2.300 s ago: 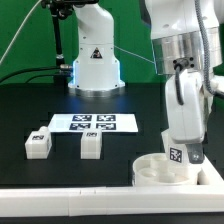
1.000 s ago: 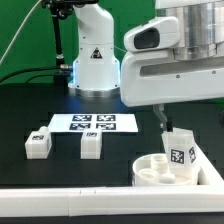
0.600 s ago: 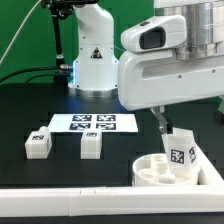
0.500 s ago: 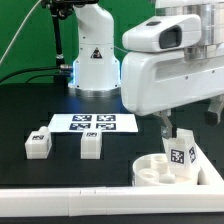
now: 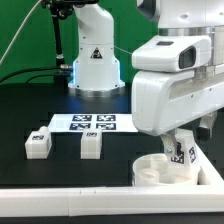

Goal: Assemble stool

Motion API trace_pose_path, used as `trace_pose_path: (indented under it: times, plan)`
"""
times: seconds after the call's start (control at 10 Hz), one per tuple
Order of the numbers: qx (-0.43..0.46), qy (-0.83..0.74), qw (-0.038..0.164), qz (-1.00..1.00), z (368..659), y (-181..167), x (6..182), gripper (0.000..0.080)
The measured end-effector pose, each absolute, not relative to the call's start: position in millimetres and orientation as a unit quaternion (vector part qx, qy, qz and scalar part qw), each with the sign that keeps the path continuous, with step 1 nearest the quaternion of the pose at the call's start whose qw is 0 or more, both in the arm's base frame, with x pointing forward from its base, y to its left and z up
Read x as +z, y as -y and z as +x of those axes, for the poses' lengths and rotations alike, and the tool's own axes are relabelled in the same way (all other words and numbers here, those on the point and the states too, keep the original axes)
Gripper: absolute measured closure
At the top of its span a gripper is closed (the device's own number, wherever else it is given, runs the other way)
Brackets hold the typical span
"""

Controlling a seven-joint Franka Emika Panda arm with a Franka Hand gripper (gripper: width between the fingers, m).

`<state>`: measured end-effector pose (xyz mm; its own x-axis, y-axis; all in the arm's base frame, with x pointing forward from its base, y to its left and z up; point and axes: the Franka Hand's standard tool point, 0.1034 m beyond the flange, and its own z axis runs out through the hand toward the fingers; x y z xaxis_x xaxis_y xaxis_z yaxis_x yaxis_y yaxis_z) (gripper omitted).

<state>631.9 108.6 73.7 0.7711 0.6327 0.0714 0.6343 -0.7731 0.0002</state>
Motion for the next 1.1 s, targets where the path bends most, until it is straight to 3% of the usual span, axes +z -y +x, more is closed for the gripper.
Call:
trace_pose_path:
  times: [0.2, 0.4, 0.9, 1.1]
  plan:
    - [-0.033, 0.314, 0.013, -0.949, 631.8, -107.7, 73.2, 0.0421]
    - [-0.032, 0.227, 0.016, -0.973, 631.7, -107.7, 72.9, 0.0458]
    - [-0.045, -0.060, 0.025, -0.997, 639.2, -112.4, 71.6, 0.0458]
    - [-0.041, -0.212, 0.046, -0.975, 640.5, -108.9, 70.9, 0.0456]
